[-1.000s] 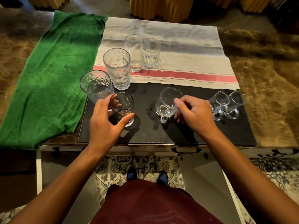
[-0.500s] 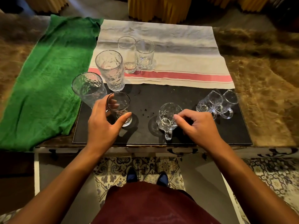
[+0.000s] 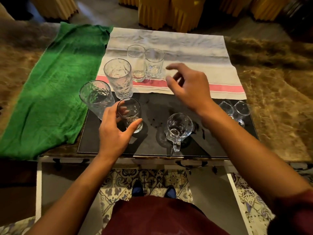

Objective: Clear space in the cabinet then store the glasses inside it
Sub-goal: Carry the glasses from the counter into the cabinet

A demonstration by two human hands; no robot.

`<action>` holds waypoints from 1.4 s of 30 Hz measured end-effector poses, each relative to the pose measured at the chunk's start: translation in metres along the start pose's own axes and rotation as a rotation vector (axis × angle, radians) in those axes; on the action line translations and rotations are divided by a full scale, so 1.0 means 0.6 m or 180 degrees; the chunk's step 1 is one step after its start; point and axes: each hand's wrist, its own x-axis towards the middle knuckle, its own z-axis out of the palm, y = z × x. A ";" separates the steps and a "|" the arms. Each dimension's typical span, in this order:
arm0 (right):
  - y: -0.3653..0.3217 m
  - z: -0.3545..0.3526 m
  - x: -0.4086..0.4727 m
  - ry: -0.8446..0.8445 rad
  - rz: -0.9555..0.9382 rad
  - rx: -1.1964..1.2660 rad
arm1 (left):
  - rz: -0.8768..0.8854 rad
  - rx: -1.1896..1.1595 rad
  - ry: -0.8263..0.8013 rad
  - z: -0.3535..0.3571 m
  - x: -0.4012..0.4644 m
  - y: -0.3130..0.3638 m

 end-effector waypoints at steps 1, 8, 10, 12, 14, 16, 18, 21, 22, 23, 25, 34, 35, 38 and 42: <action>-0.001 0.008 0.021 -0.0020 -0.0076 -0.0100 | 0.0009 0.0019 0.0003 0.003 -0.001 0.000; 0.001 0.081 0.136 -0.0252 -0.0401 -0.0893 | 0.0014 0.0074 0.0011 0.006 -0.002 -0.003; 0.000 0.099 0.160 -0.0400 -0.0407 -0.1033 | 0.0013 0.0091 0.0028 0.006 -0.003 -0.004; -0.002 0.111 0.181 -0.0538 -0.0399 -0.1153 | 0.0006 0.0084 0.0032 0.007 -0.003 -0.005; -0.006 0.122 0.196 -0.0670 -0.0409 -0.1227 | -0.0033 0.0048 0.0050 0.008 -0.004 -0.007; -0.008 0.133 0.206 -0.0809 -0.0422 -0.1295 | -0.0054 0.0014 0.0043 0.010 -0.005 -0.007; -0.010 0.143 0.214 -0.0926 -0.0428 -0.1331 | -0.0059 -0.0005 -0.0001 0.011 -0.005 -0.009; -0.016 0.151 0.221 -0.1020 -0.0486 -0.1322 | -0.0053 0.0003 -0.0051 0.013 -0.006 -0.014; -0.018 0.153 0.222 -0.1030 -0.0516 -0.1326 | -0.0061 -0.0004 -0.0059 0.013 -0.006 -0.015; -0.020 0.155 0.222 -0.1027 -0.0544 -0.1352 | -0.0069 -0.0015 -0.0063 0.013 -0.006 -0.015; -0.022 0.158 0.222 -0.0997 -0.0573 -0.1445 | -0.0075 -0.0028 -0.0068 0.013 -0.006 -0.013; -0.030 0.151 0.212 -0.1017 -0.0557 -0.1311 | 0.0045 0.0172 -0.0253 0.009 -0.002 -0.018; -0.033 0.143 0.207 -0.0944 -0.0545 -0.1228 | 0.0039 0.0172 -0.0261 0.009 -0.002 -0.019; -0.037 0.099 0.185 -0.0573 -0.0549 -0.0950 | 0.0032 0.0163 -0.0260 0.010 -0.001 -0.017; -0.027 0.035 0.131 -0.0446 -0.0509 -0.0339 | 0.0052 0.0179 -0.0251 0.008 0.000 -0.017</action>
